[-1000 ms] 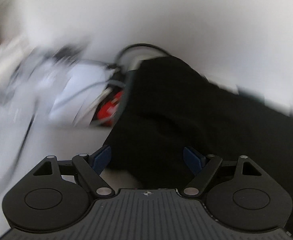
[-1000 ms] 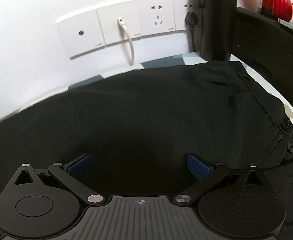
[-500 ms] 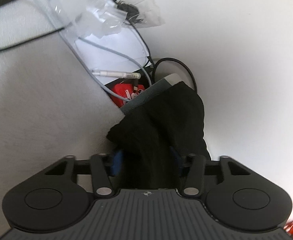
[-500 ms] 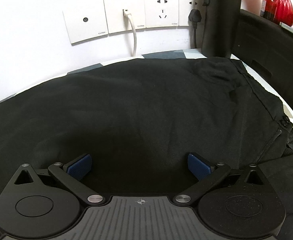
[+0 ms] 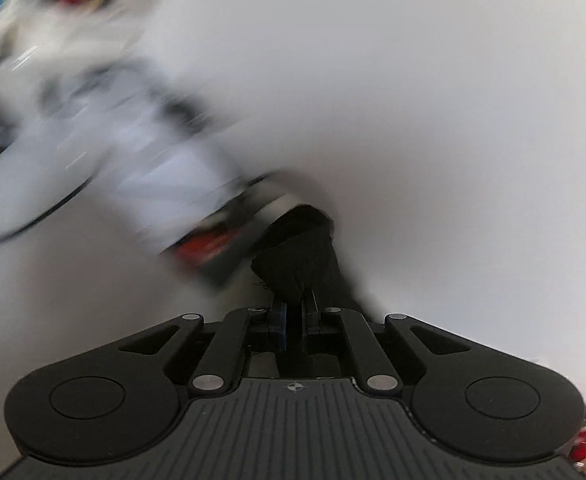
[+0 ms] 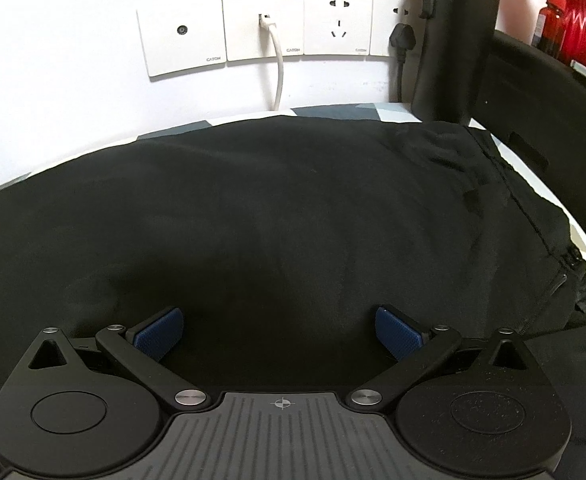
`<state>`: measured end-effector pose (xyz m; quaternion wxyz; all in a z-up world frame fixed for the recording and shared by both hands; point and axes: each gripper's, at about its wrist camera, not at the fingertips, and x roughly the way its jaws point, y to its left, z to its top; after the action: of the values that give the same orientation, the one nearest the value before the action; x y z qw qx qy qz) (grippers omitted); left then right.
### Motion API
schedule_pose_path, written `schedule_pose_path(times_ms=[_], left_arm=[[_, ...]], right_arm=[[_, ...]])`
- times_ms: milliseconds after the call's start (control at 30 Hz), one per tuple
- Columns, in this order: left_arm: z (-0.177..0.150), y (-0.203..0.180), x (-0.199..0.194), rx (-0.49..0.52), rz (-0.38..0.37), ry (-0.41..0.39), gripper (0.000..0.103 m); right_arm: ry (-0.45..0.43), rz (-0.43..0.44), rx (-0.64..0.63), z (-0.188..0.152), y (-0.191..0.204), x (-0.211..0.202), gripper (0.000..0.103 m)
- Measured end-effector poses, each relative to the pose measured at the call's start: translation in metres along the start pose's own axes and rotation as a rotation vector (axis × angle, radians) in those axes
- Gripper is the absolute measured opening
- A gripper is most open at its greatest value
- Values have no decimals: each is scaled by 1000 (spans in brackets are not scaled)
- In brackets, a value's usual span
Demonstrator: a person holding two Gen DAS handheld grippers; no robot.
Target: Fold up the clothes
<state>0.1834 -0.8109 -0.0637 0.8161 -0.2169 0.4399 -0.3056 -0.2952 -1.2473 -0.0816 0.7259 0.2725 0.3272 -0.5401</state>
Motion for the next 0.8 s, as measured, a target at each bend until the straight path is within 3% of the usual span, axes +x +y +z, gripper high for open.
schedule_pose_path(times_ms=[100,200,267,333,433,567,667,800], left_arm=[[-10,29,13,-72,90,86,7],[-13,40,16,-89,111,96,7],[-10,37,18,-61,121,89,7],[-5,31,17,-10,142,70,24],[9,15,11,86,153,1,41],[37,-7,35,197,86,-14,42],[51,-23,73,246,47,29,50],[60,-40,120,316,64,73,51]], right_arm=[[6,3,1,1,1,0,102],[5,2,-4,0,1,0,102],[2,-4,-9,-1,3,1,102],[0,-10,-10,-1,5,1,102],[-4,-14,-6,-2,6,2,102],[-16,-24,-2,-4,8,2,102],[-23,-25,-2,-4,8,2,102],[-34,-26,-1,-5,8,3,102]])
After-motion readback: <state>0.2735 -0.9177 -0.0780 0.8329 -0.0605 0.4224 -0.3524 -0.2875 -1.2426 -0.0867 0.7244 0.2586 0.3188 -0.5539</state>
